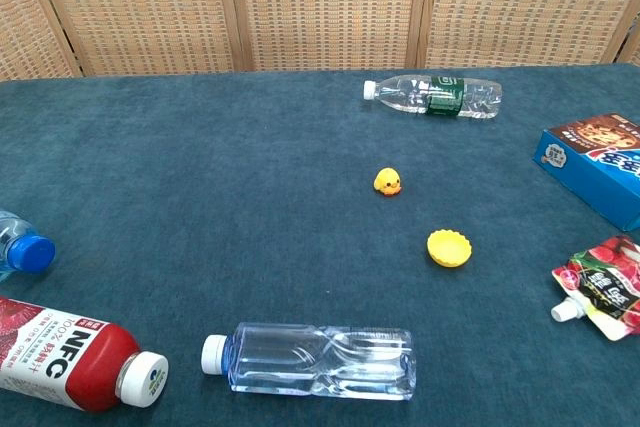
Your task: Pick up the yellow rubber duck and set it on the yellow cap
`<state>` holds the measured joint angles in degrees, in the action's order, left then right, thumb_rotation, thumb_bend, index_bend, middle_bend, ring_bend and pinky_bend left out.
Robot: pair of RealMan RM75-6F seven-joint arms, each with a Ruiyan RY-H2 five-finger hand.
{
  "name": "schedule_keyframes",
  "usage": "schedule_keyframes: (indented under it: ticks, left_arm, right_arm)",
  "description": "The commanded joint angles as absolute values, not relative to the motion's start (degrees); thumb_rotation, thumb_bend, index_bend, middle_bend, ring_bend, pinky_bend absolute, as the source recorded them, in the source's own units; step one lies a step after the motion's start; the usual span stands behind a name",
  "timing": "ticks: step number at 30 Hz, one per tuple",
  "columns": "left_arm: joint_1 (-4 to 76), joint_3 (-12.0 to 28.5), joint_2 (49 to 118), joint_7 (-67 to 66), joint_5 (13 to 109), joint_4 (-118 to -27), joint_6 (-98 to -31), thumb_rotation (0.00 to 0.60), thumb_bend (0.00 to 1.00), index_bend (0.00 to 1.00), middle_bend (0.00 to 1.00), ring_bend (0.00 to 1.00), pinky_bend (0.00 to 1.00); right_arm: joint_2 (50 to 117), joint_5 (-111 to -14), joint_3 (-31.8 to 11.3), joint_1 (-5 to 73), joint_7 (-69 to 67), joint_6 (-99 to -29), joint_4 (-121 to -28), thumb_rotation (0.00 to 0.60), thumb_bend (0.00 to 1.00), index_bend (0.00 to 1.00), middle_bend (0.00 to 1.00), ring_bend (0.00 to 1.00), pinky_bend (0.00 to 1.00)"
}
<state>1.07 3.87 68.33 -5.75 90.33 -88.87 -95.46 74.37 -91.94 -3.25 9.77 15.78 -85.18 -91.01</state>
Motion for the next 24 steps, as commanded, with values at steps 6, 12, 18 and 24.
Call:
schedule_keyframes:
  ticks: [6,12,18,24]
  left_arm:
    - [0.85,3.83,68.26,-5.81,90.54,-89.09,-95.96,0.600,0.08,0.00,0.00,0.00,0.00]
    - [0.93,3.96,68.21,-5.60,90.45,-89.01,-95.90,0.600,0.08,0.00,0.00,0.00,0.00]
    - [0.98,4.12,68.12,-5.27,90.16,-88.92,-95.77,0.600,0.08,0.00,0.00,0.00,0.00]
    - [0.88,4.04,68.13,-5.53,90.29,-89.10,-95.95,0.600,0.09,0.00,0.00,0.00,0.00]
  right_arm:
    - [74.39,-92.46,-3.02,9.75,15.71,-85.29,-90.94,0.600,0.21,0.00,0.00,0.00,0.00]
    - [74.67,-92.62,-3.19,9.73,15.80,-85.66,-90.81,0.600,0.21,0.00,0.00,0.00,0.00]
    - [74.89,-92.34,-3.25,9.79,16.26,-85.35,-90.81,0.600,0.21,0.00,0.00,0.00,0.00]
    - [74.87,-92.41,-3.27,9.76,15.83,-85.48,-90.86,0.600,0.21,0.00,0.00,0.00,0.00]
